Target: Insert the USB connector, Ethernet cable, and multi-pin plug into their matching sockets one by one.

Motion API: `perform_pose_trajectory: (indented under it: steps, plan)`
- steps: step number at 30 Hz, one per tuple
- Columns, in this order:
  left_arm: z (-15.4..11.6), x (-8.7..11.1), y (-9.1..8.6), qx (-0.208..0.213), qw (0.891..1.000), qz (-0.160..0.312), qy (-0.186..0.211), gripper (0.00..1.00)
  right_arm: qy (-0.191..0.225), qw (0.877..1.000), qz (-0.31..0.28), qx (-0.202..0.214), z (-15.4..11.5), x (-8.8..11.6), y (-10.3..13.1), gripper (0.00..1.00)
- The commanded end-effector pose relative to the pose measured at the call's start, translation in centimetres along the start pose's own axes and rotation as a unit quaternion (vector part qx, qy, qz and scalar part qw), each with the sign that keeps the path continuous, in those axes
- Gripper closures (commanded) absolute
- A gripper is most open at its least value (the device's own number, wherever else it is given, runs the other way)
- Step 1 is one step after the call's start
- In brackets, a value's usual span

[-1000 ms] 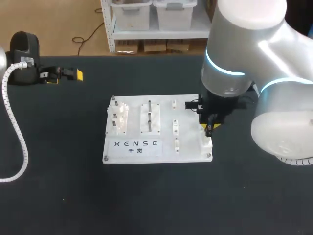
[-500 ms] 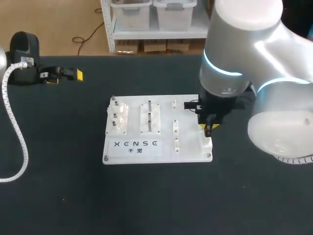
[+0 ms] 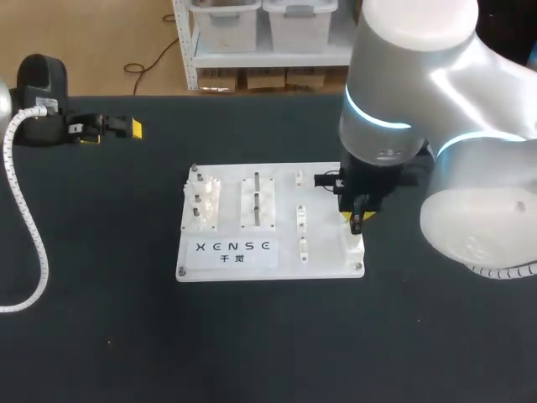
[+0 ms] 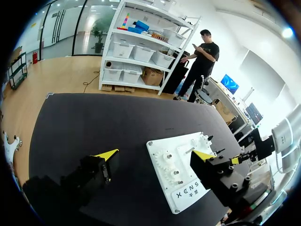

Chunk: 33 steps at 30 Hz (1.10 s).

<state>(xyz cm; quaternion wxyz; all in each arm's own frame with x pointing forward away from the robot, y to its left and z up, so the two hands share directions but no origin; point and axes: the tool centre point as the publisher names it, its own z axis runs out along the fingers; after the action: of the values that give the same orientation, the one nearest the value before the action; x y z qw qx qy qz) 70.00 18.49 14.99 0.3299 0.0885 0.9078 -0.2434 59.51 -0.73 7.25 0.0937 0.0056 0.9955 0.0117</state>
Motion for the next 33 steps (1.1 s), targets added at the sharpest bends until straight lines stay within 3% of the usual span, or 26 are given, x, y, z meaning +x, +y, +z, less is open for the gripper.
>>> perform_pose_trajectory:
  steps: [1,33]
  plan:
    - [0.0,0.0,0.0,0.0,1.0,0.0,0.0,0.0,0.001,1.0,-0.001,0.001,0.1,0.2,0.1,1.0]
    - [0.0,0.0,0.0,0.0,1.0,0.0,0.0,0.0,0.026,1.0,0.012,0.004,2.9,1.1,-0.8,1.0]
